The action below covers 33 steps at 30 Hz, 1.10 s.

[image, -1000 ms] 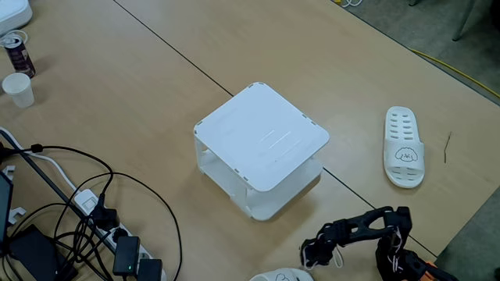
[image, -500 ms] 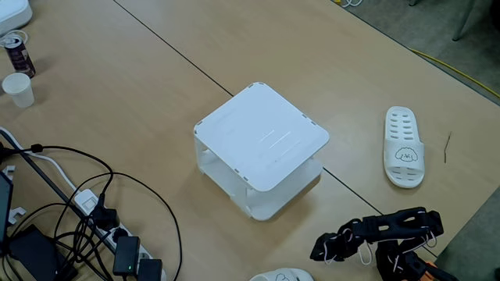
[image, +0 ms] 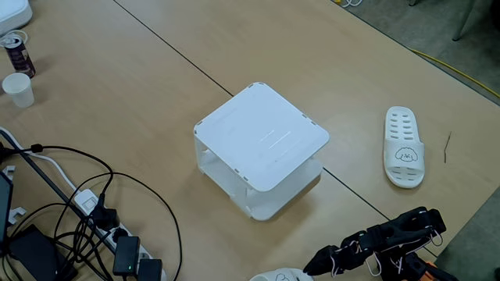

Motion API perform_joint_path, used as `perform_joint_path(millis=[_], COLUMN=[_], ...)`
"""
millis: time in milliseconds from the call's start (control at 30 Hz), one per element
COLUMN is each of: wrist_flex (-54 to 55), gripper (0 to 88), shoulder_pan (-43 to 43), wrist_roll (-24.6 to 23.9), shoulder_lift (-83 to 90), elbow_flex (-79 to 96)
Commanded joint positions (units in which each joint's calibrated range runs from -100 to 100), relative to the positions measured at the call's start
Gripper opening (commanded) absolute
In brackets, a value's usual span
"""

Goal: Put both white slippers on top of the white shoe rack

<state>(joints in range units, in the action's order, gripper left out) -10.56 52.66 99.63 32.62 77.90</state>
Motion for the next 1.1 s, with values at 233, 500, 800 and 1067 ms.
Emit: perform_joint_path(millis=[233,500,800,1067], wrist_flex=[14.44,19.79,21.0,23.5], gripper=[8.6,9.2,15.1,15.3], shoulder_pan=[0.22,0.38,2.93,3.1], wrist_roll=[0.37,0.37,0.37,0.37], shoulder_lift=[-3.97,-8.76,-9.69,-12.55], elbow_flex=[1.8,1.44,1.35,0.0])
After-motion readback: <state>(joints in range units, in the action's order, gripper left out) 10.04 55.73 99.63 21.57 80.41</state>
